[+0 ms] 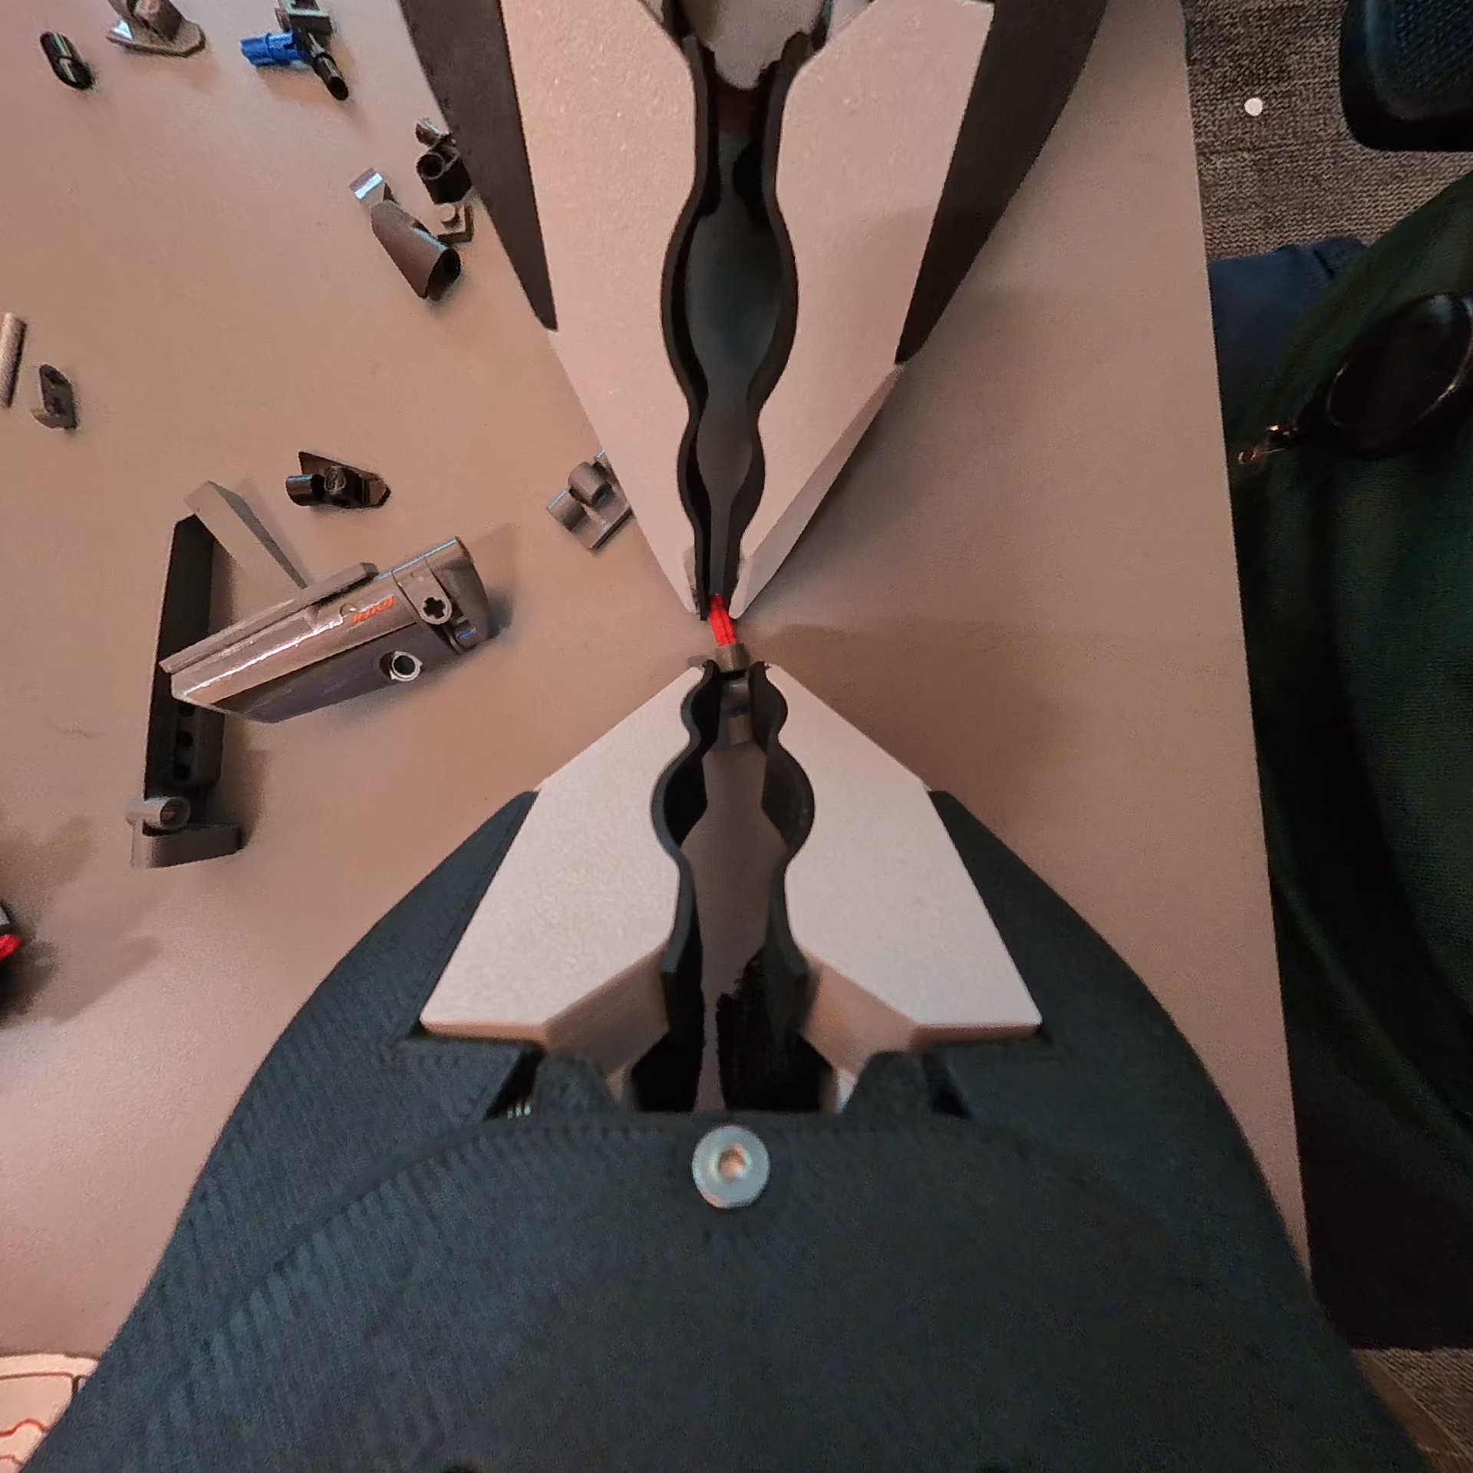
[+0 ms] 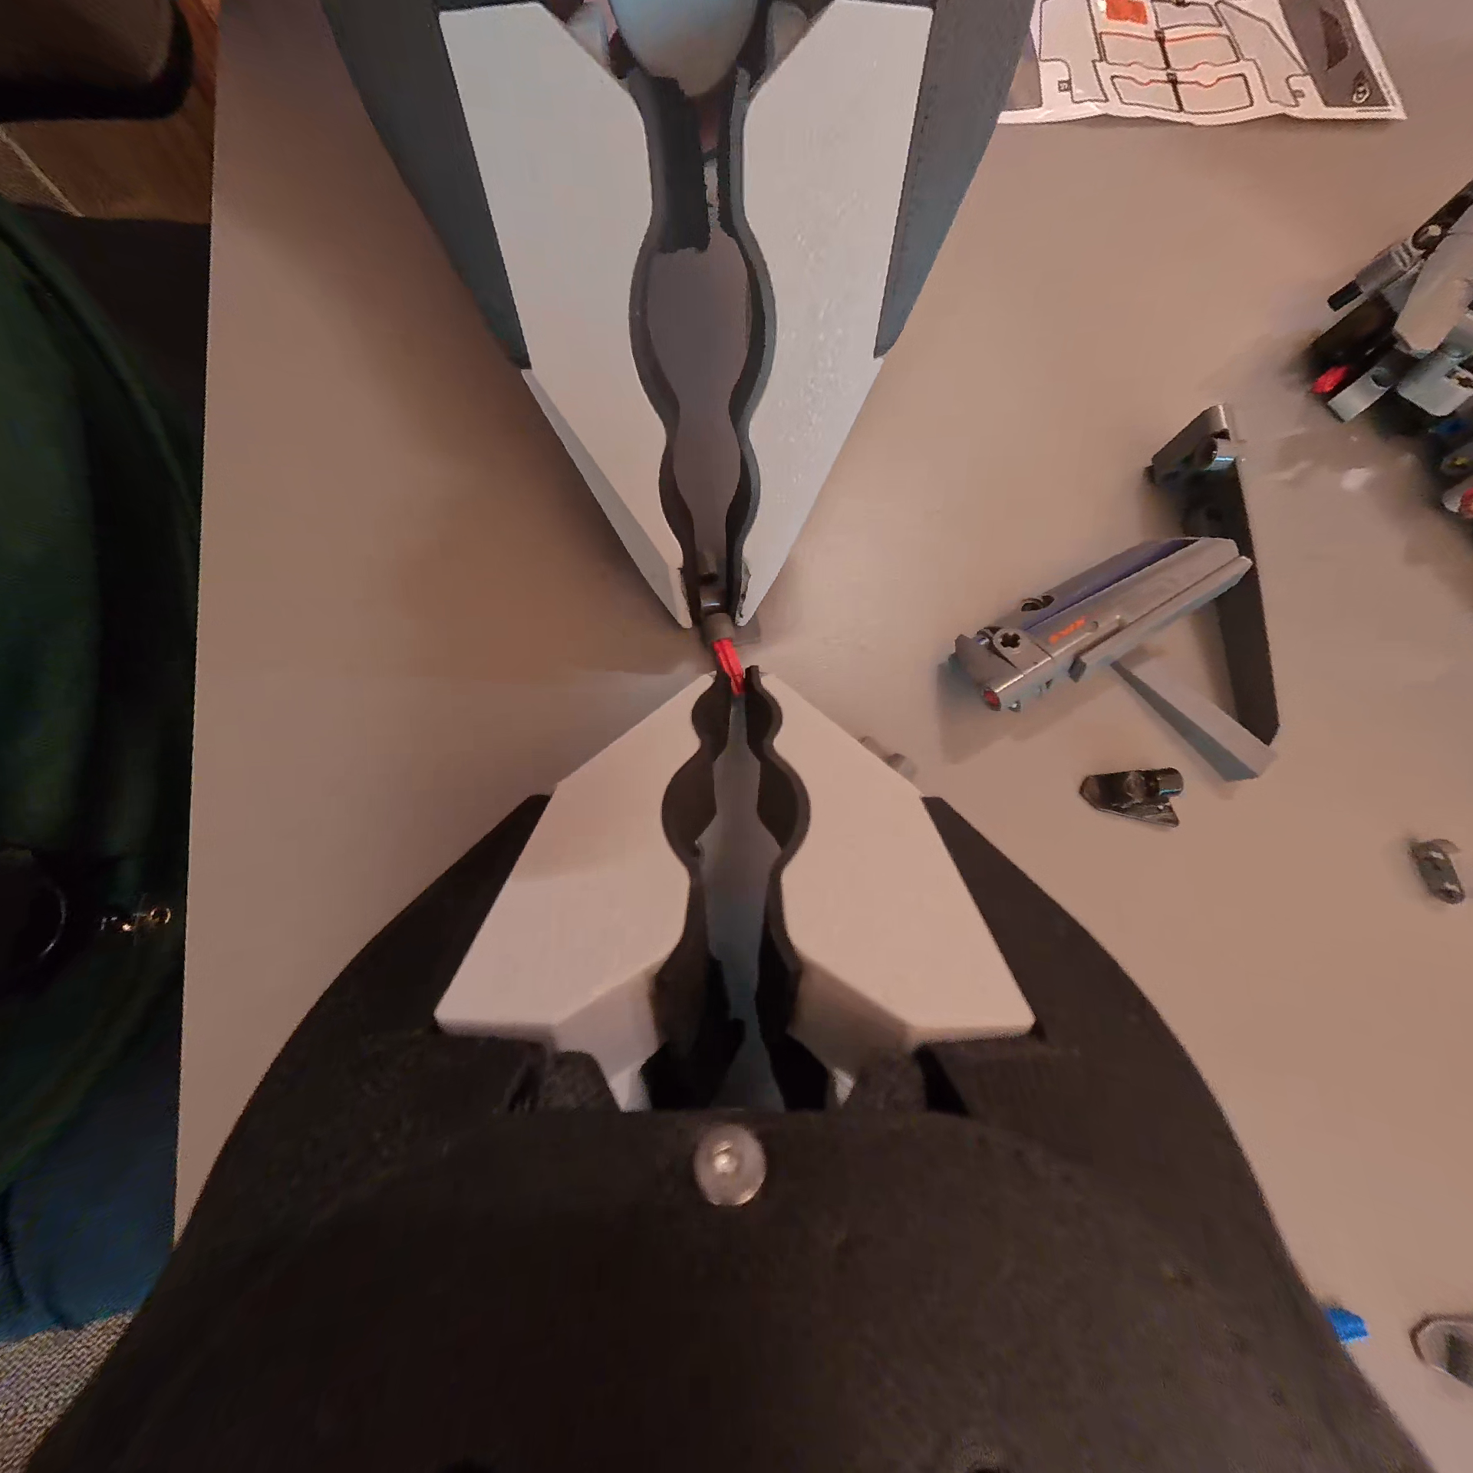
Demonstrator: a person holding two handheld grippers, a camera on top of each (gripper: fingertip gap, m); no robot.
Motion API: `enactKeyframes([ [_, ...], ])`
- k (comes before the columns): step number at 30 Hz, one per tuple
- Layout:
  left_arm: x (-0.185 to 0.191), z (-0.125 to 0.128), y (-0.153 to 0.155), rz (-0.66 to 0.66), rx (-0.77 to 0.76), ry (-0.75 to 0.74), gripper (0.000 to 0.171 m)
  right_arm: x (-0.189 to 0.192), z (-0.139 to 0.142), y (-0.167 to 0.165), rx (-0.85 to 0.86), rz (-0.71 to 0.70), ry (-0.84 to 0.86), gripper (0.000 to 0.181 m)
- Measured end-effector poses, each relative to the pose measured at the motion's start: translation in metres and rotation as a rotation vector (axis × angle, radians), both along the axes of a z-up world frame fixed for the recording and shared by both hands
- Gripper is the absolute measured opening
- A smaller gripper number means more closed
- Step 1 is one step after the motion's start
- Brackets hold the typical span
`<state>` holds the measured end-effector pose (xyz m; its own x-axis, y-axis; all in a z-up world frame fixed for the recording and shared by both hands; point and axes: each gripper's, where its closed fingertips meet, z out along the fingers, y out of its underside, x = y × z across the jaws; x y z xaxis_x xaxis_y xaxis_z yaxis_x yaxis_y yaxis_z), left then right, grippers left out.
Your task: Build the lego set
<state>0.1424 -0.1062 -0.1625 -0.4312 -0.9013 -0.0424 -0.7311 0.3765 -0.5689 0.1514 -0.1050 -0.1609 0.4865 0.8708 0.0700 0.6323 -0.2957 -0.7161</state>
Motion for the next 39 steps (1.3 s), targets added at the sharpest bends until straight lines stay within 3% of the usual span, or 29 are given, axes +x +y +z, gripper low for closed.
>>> enactKeyframes([
  [15, 0.0017, -0.0001, 0.0000, 0.069, 0.026, -0.010, 0.005, 0.0001, -0.0005, -0.0012, 0.052, -0.124, -0.106, 0.001],
  [39, 0.0032, -0.0005, -0.0008, 0.023, -0.010, -0.020, 0.004, -0.0049, -0.0008, -0.0004, -0.019, 0.013, -0.039, 0.001],
])
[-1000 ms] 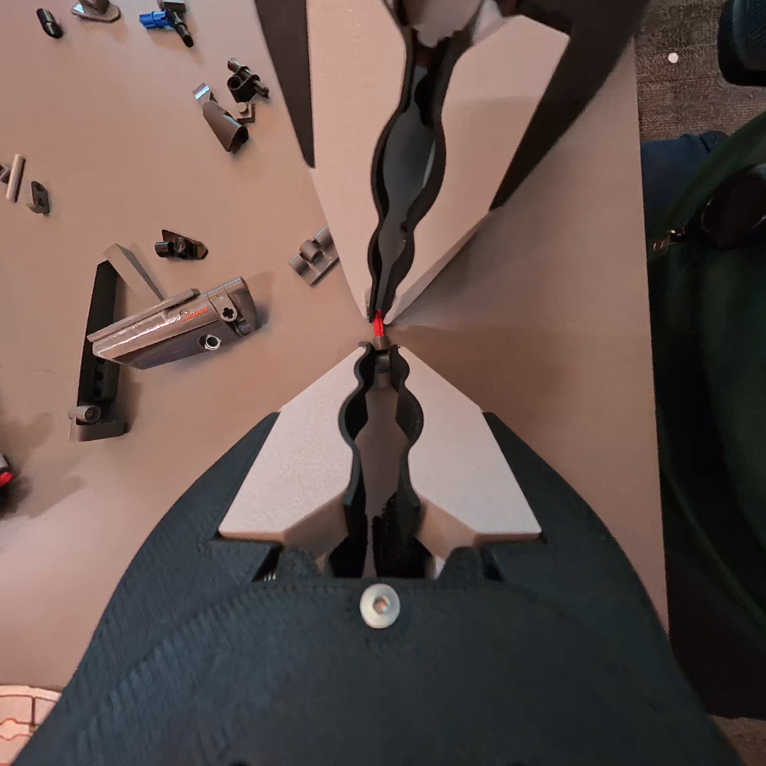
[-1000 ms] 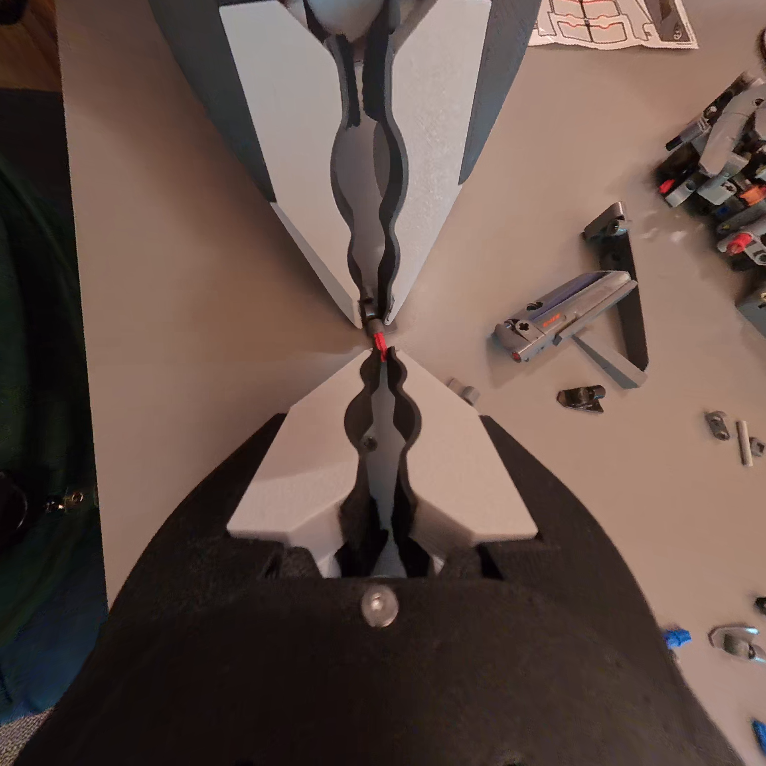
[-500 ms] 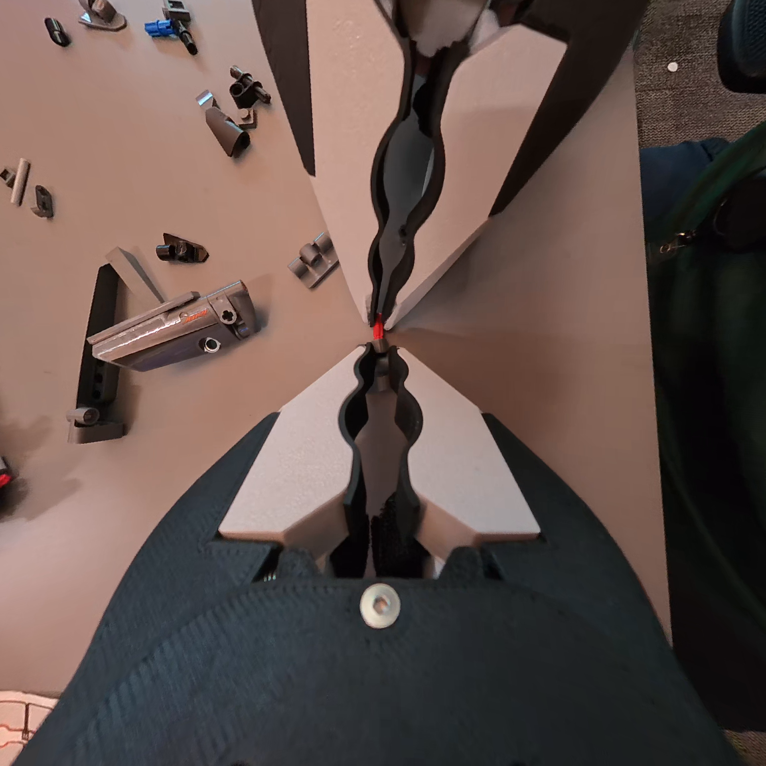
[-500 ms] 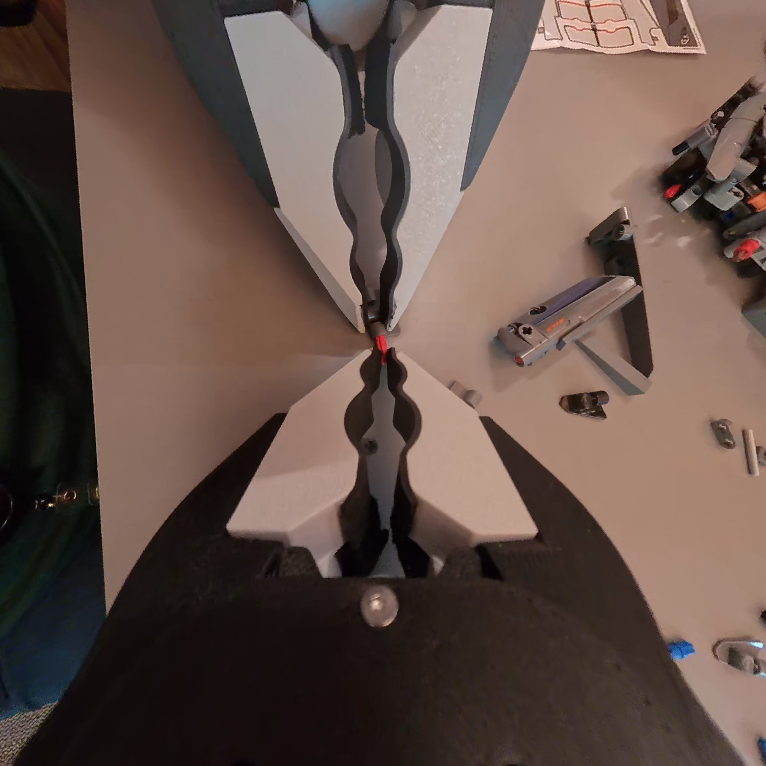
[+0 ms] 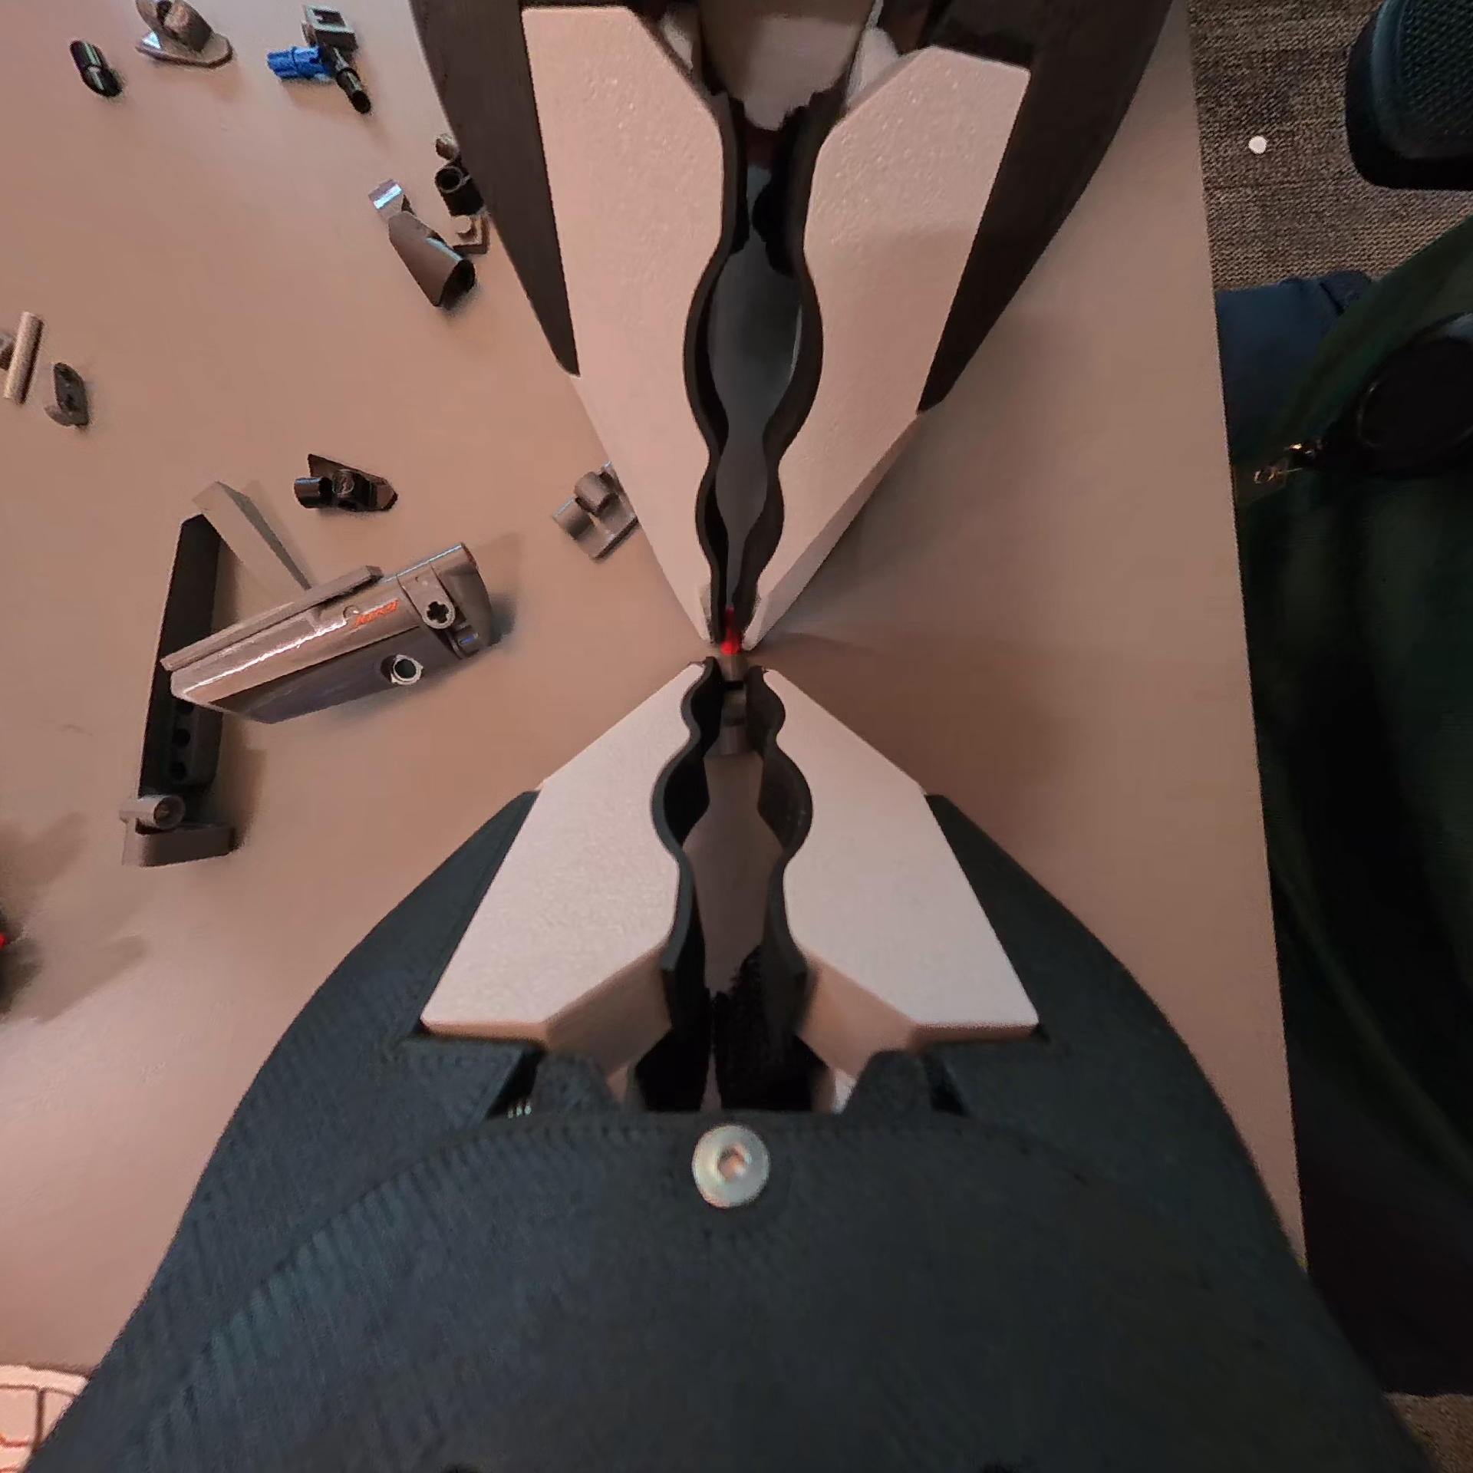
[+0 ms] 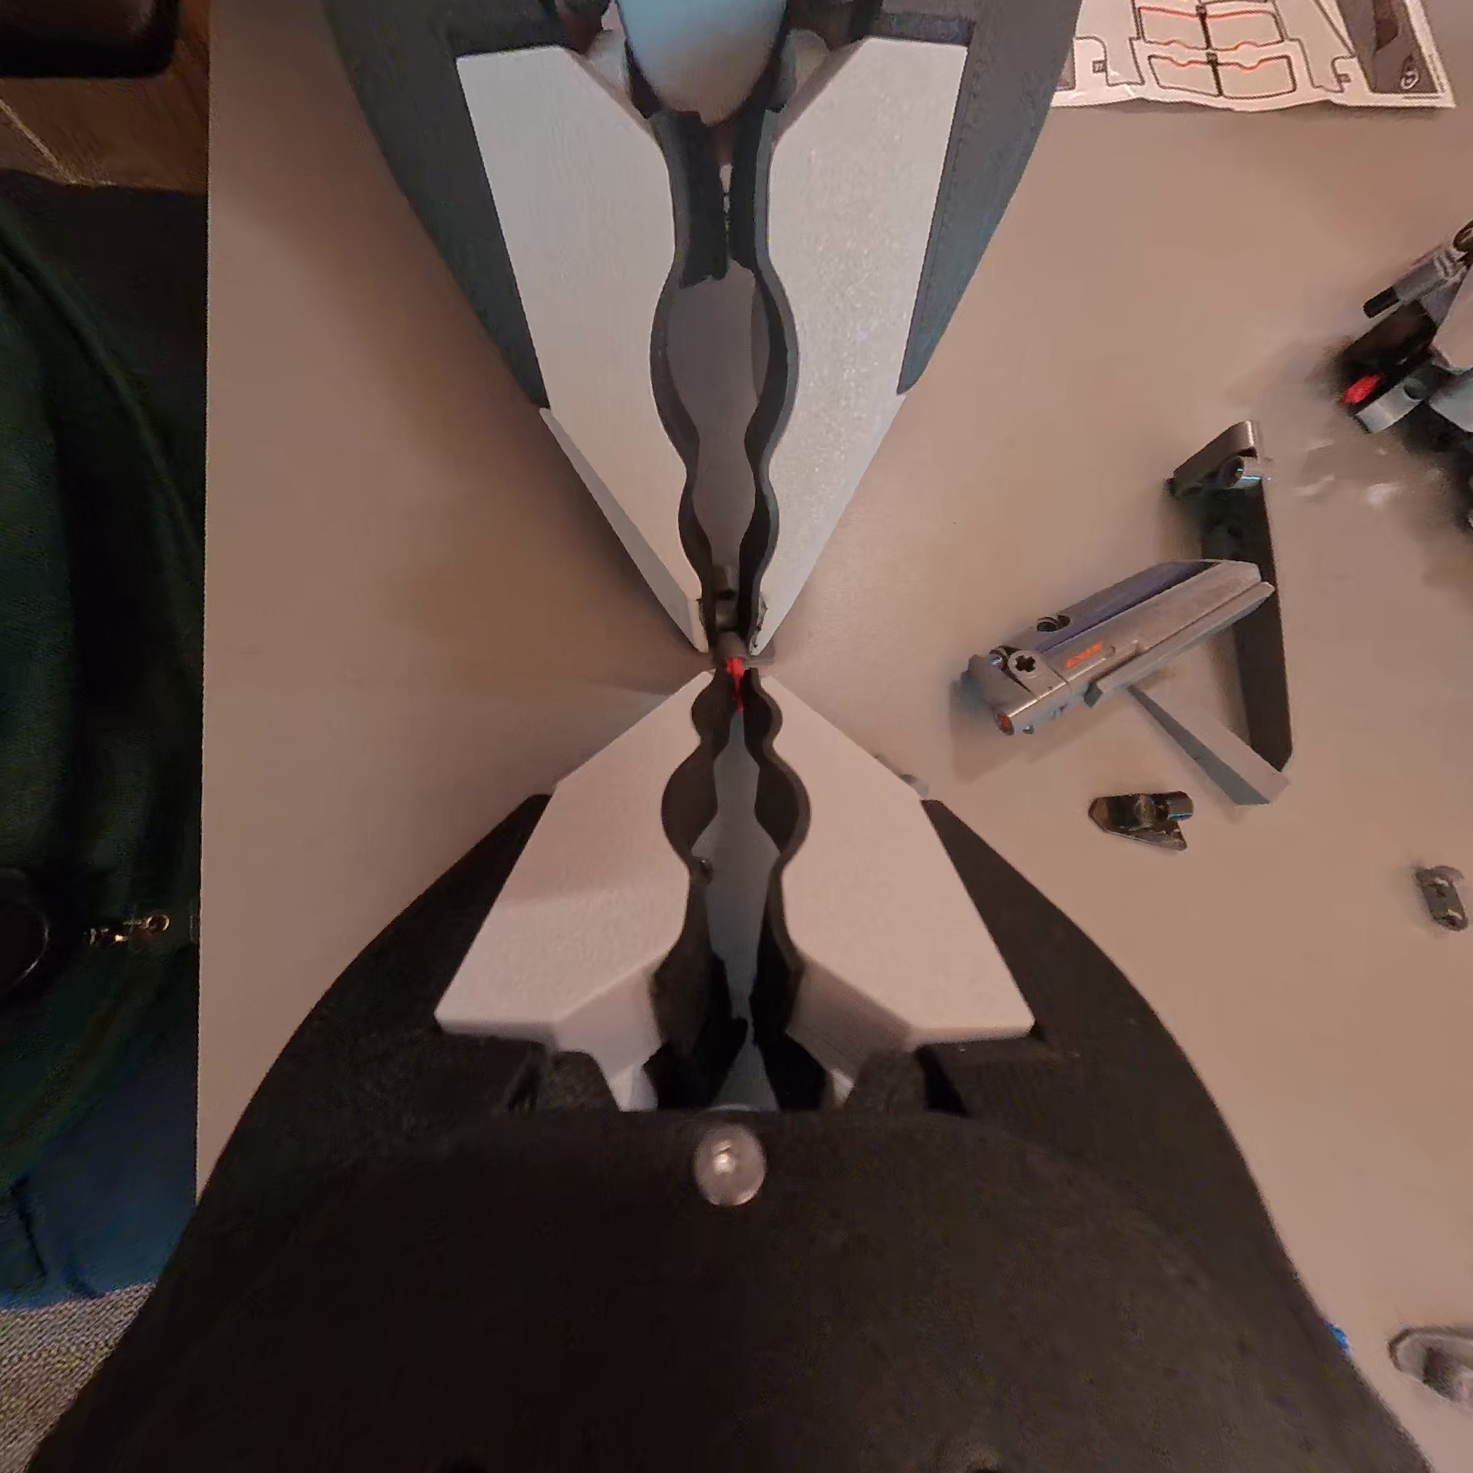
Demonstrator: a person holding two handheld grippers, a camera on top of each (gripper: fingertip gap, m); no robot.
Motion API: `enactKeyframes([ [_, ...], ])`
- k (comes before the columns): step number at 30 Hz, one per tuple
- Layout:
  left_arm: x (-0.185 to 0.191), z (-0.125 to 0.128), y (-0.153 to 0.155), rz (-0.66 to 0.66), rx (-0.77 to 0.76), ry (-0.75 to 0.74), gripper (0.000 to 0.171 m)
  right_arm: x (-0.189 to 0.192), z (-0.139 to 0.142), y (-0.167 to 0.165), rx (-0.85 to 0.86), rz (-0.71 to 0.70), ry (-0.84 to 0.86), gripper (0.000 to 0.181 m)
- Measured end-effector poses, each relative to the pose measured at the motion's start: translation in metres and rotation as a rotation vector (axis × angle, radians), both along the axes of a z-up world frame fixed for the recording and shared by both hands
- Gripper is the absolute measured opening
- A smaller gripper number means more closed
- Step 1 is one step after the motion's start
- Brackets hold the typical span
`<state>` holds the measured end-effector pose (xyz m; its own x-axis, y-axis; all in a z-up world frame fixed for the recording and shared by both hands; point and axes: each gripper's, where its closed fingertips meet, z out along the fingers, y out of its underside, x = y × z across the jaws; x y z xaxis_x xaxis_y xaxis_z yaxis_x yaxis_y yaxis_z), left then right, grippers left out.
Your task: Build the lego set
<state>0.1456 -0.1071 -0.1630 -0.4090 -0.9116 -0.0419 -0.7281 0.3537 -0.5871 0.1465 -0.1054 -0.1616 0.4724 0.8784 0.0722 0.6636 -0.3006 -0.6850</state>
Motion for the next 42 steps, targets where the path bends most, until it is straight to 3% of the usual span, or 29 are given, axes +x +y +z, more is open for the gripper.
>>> enactKeyframes([
  [14, -0.005, 0.003, 0.006, -0.029, 0.000, 0.000, 0.007, 0.010, 0.005, -0.001, -0.016, -0.035, 0.064, 0.007],
  [20, -0.018, 0.010, 0.012, 0.036, -0.010, 0.006, 0.017, 0.009, 0.009, 0.000, -0.043, -0.076, 0.069, 0.015],
  [26, -0.023, 0.000, 0.004, 0.063, -0.016, 0.036, 0.011, 0.004, 0.009, -0.006, -0.058, -0.200, 0.056, 0.013],
  [33, -0.027, 0.005, -0.020, 0.099, -0.076, 0.023, 0.014, 0.009, 0.009, -0.011, -0.066, -0.306, 0.085, 0.025],
  [37, -0.025, 0.011, -0.001, 0.182, -0.054, -0.035, 0.006, 0.000, 0.008, -0.012, -0.069, -0.280, 0.111, 0.041],
  [42, -0.023, 0.019, 0.002, 0.180, -0.110, -0.051, 0.002, -0.004, 0.007, -0.007, -0.079, -0.287, 0.093, 0.041],
])
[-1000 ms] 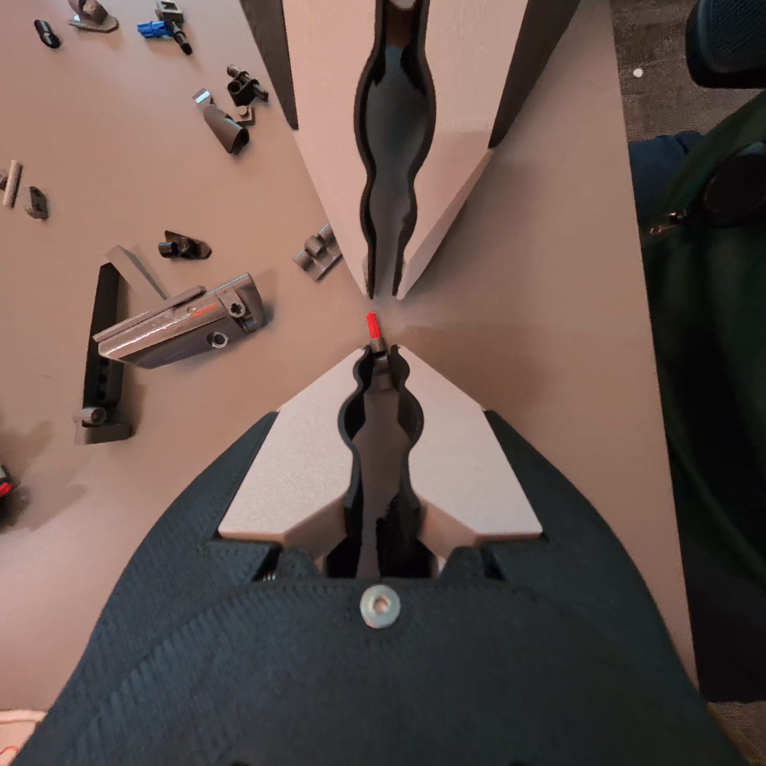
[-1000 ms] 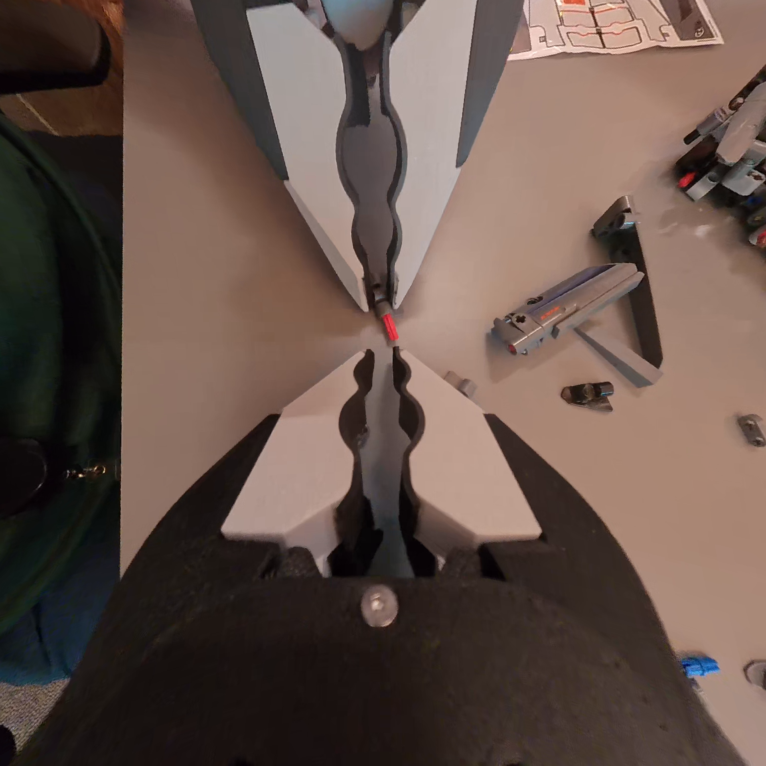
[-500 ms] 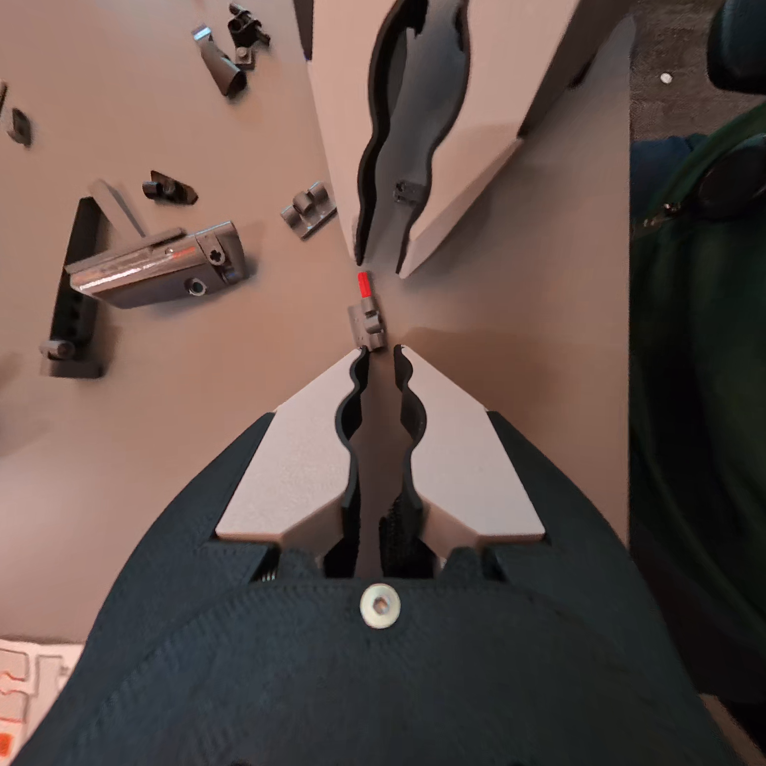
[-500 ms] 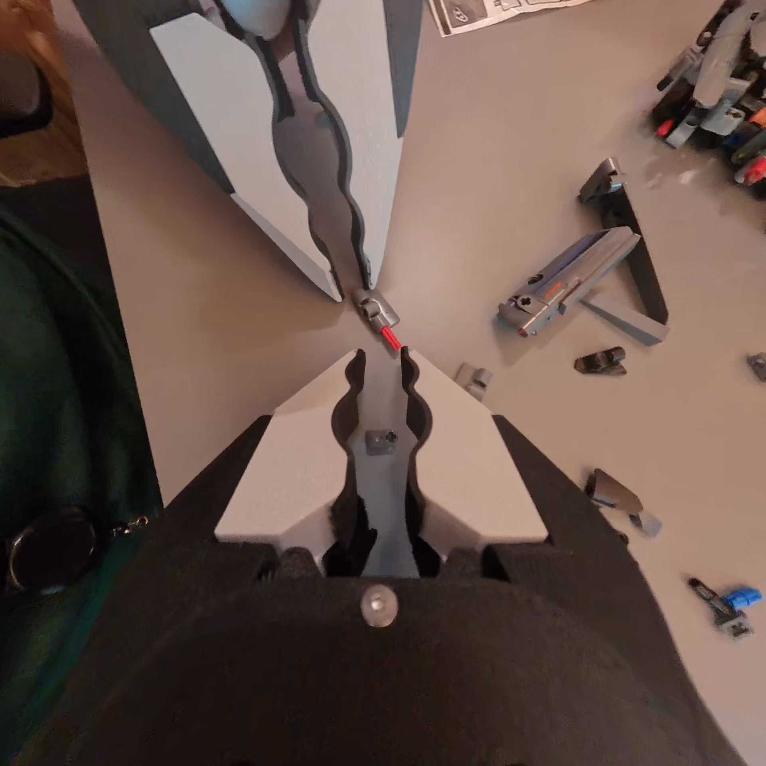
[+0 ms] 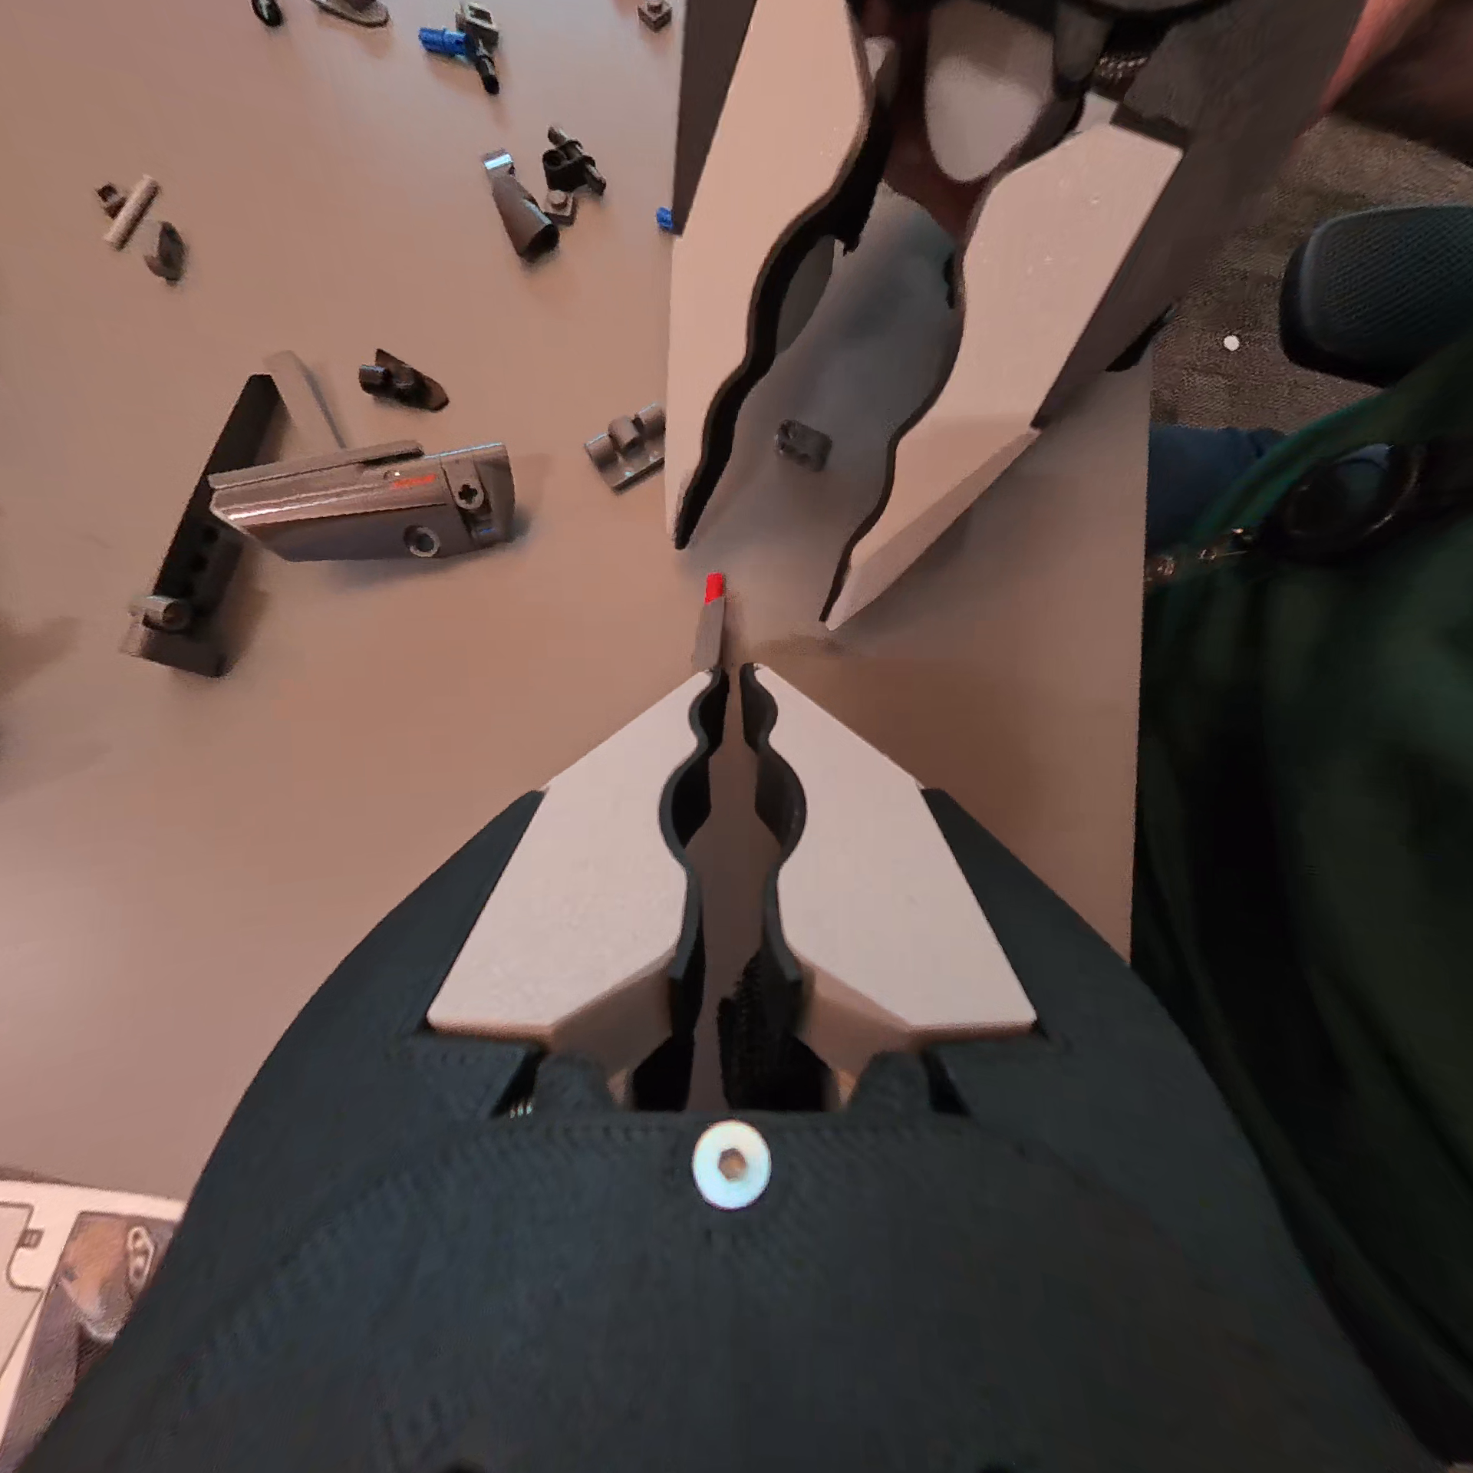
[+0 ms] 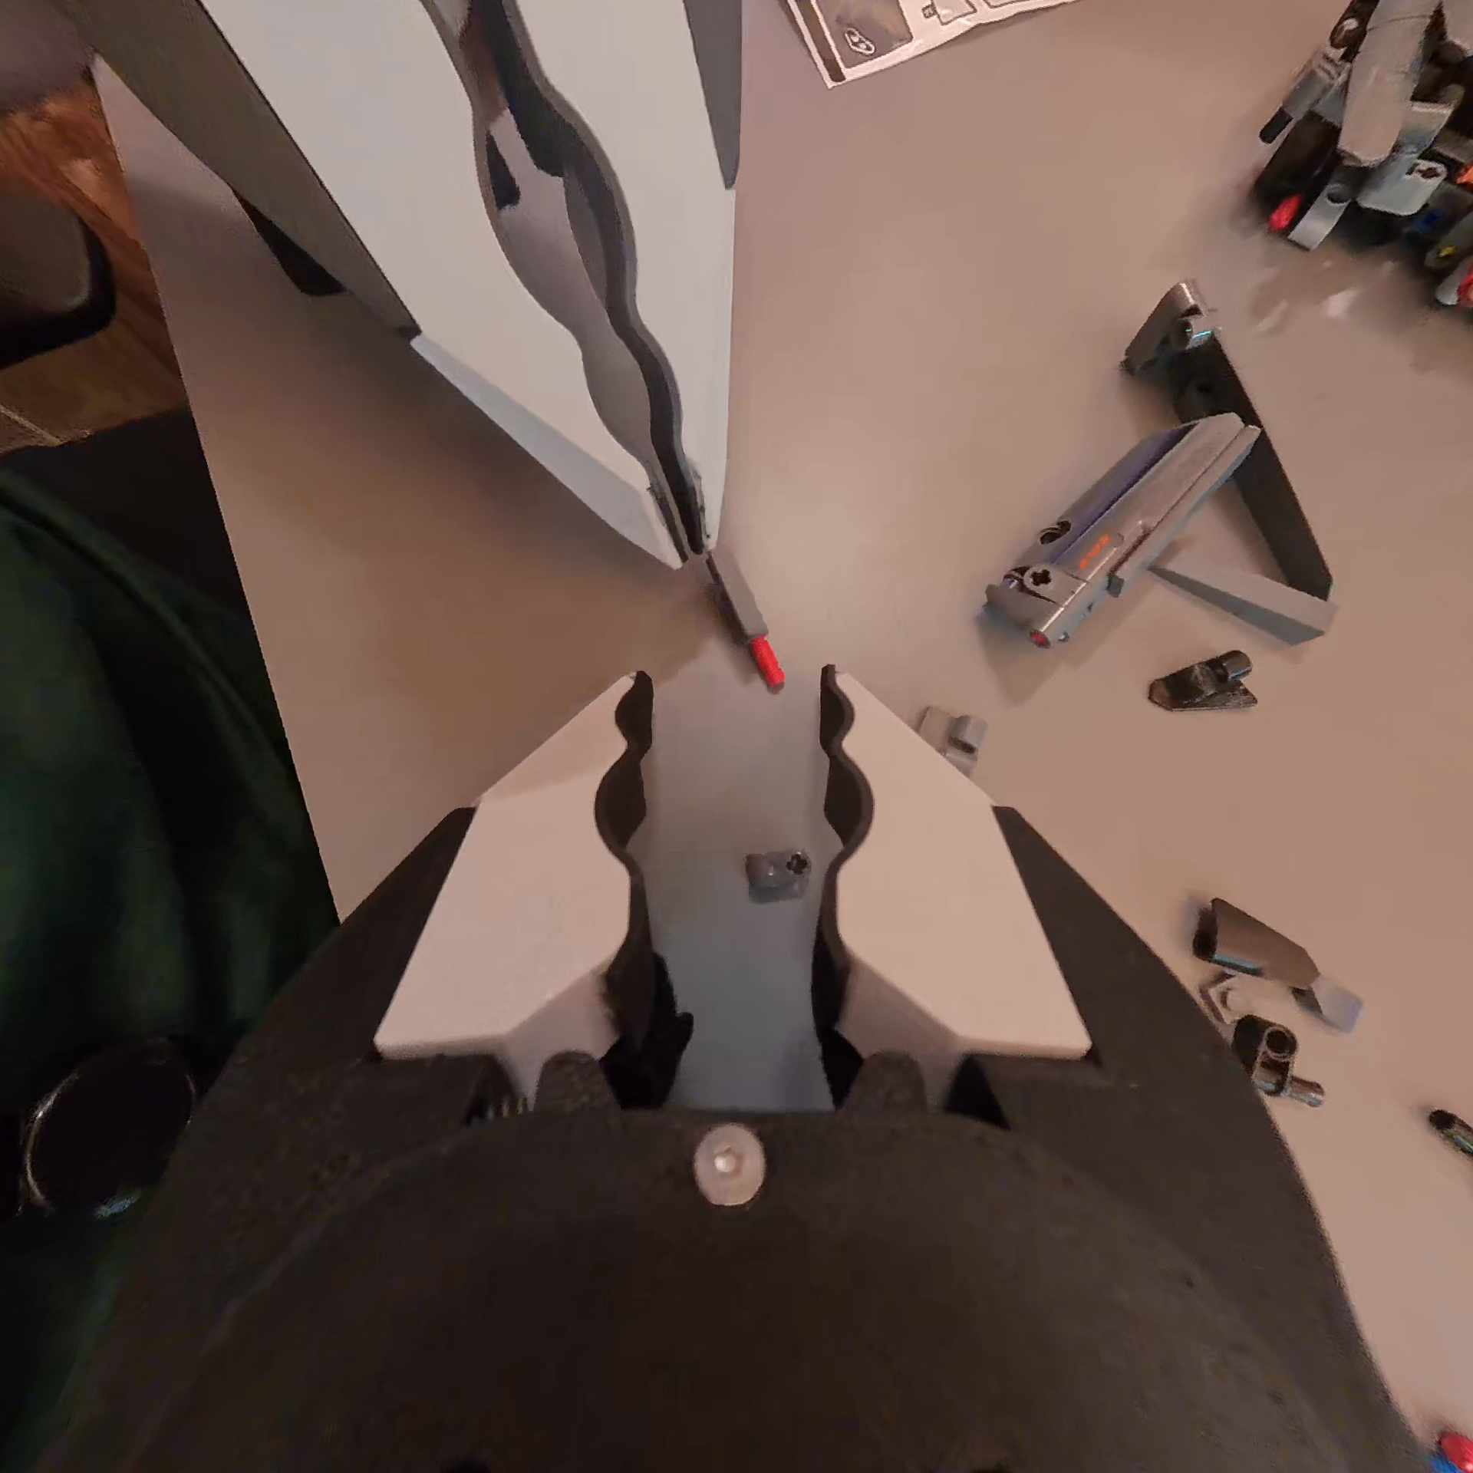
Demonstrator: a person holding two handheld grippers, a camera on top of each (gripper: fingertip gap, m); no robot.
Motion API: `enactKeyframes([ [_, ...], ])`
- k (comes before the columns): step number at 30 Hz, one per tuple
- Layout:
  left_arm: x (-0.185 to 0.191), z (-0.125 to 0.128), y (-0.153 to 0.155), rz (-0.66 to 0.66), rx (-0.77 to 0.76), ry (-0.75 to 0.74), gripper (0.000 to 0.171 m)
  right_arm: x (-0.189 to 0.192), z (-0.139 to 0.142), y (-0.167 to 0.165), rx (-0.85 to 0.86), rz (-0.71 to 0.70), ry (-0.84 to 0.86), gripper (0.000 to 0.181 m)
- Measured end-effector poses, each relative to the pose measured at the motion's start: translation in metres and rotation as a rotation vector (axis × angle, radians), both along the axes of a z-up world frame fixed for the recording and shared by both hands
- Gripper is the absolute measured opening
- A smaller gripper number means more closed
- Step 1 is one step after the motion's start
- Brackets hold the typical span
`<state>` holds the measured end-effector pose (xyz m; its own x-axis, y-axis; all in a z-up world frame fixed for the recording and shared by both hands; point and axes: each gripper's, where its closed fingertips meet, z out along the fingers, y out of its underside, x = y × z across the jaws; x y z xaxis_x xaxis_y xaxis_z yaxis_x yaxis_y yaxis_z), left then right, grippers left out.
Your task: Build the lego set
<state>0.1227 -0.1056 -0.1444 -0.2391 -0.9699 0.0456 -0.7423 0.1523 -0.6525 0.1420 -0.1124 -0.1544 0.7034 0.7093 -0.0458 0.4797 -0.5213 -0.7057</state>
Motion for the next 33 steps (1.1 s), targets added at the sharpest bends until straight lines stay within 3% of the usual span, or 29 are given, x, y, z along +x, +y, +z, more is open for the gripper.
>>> enactKeyframes([
  [6, -0.002, -0.018, -0.003, 0.019, -0.009, 0.067, 0.000, 0.001, -0.001, -0.002, 0.001, -0.026, -0.009, 0.040],
  [13, 0.002, 0.003, 0.001, 0.057, -0.025, 0.000, 0.009, 0.004, 0.004, -0.006, 0.005, -0.033, 0.024, 0.040],
  [17, 0.009, -0.005, 0.004, 0.041, 0.040, 0.052, 0.018, 0.003, 0.002, -0.006, 0.005, -0.032, 0.030, 0.040],
  [23, 0.017, -0.012, 0.006, 0.028, 0.040, 0.091, 0.000, 0.003, 0.002, -0.006, 0.024, -0.040, 0.042, 0.040],
  [27, 0.024, 0.000, 0.006, 0.108, -0.095, 0.023, 0.000, 0.005, 0.011, 0.001, 0.090, -0.079, 0.070, 0.051],
  [30, 0.034, 0.020, 0.006, 0.193, -0.265, -0.107, 0.000, 0.007, 0.022, 0.011, 0.182, -0.118, 0.061, 0.060],
  [33, 0.041, 0.042, 0.015, 0.298, -0.413, -0.256, 0.000, 0.012, 0.034, 0.020, 0.278, -0.199, 0.049, 0.057],
])
